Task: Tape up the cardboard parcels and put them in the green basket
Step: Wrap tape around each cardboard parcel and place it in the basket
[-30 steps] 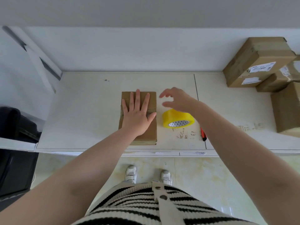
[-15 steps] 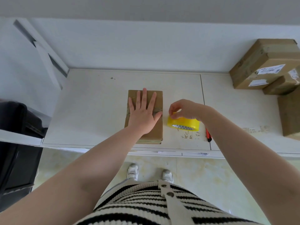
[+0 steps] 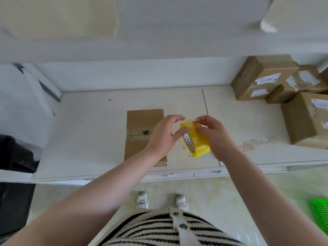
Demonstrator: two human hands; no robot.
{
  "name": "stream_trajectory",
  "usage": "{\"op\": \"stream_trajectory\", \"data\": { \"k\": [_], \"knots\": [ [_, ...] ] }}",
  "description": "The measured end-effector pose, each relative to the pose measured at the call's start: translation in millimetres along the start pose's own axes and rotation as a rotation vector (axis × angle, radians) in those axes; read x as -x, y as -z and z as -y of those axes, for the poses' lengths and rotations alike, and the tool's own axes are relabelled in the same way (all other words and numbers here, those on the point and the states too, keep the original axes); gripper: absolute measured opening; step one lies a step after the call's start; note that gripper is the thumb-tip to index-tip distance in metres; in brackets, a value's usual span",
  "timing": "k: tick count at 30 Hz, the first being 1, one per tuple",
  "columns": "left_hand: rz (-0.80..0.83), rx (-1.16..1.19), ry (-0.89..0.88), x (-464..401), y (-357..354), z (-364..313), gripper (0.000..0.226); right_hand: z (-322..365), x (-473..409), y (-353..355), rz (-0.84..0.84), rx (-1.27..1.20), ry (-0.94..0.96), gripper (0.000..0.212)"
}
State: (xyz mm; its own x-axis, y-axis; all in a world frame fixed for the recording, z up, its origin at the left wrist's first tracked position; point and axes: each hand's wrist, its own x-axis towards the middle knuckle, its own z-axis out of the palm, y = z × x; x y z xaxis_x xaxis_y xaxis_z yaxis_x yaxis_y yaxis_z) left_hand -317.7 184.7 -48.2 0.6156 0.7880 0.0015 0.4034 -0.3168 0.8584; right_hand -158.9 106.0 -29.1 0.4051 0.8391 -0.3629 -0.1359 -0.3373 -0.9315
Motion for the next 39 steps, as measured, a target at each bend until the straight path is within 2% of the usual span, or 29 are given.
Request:
{"op": "stream_trajectory", "data": {
  "k": [5, 6, 10, 14, 18, 21, 22, 25, 26, 29, 31, 35, 37, 39],
  "knots": [
    [-0.226, 0.227, 0.154, 1.3, -10.9, -22.4, 0.008, -1.5, 8.5, -13.5, -0.010, 0.021, 0.095, 0.020],
    [-0.250, 0.246, 0.163, 0.7, -10.1, -25.3, 0.007, -3.8, 8.6, -15.4, -0.017, 0.018, 0.106, 0.021],
    [-0.269, 0.115, 0.032, 0.4, -7.0, -36.9, 0.020, -12.5, 5.5, -17.4, -0.101, -0.050, 0.128, 0.025],
    [-0.267, 0.147, 0.058, -2.7, -2.1, -37.6, 0.011, -13.1, 6.2, -20.9, -0.130, -0.150, 0.125, 0.025],
    [-0.232, 0.090, 0.026, -6.3, 4.4, -40.3, 0.015, -8.3, 6.2, -24.9, -0.126, -0.244, 0.077, 0.007],
    [-0.225, 0.065, 0.002, -8.2, 9.5, -39.3, 0.017, -2.3, 5.4, -26.1, -0.096, -0.305, 0.012, 0.012],
    [-0.216, 0.066, -0.005, -8.2, 11.0, -39.8, 0.021, -0.4, 4.9, -26.4, -0.099, -0.304, -0.008, 0.014],
    [-0.210, 0.068, -0.027, -8.5, 14.7, -42.1, 0.053, 1.7, 1.9, -26.4, -0.112, -0.302, -0.060, 0.014],
    [-0.210, 0.048, -0.049, -8.6, 15.6, -42.8, 0.053, 1.8, 1.1, -26.2, -0.111, -0.305, -0.074, 0.014],
    [-0.198, -0.071, -0.127, -8.3, 16.1, -43.9, 0.030, 4.2, -2.1, -25.2, -0.092, -0.302, -0.102, 0.015],
    [-0.188, -0.093, -0.119, -8.2, 15.8, -44.0, 0.020, 6.0, -4.0, -24.4, -0.088, -0.295, -0.095, 0.015],
    [-0.186, -0.062, -0.043, -13.5, 16.9, -43.5, 0.009, 6.7, -7.2, -24.8, -0.081, -0.199, -0.033, 0.016],
    [-0.216, -0.063, -0.004, -16.1, 17.2, -43.8, 0.011, 6.7, -9.0, -25.5, -0.101, -0.132, 0.015, 0.015],
    [-0.239, -0.157, 0.020, -17.3, 16.5, -44.5, 0.012, 7.0, -10.9, -24.2, -0.113, -0.091, 0.059, 0.012]
  ]
}}
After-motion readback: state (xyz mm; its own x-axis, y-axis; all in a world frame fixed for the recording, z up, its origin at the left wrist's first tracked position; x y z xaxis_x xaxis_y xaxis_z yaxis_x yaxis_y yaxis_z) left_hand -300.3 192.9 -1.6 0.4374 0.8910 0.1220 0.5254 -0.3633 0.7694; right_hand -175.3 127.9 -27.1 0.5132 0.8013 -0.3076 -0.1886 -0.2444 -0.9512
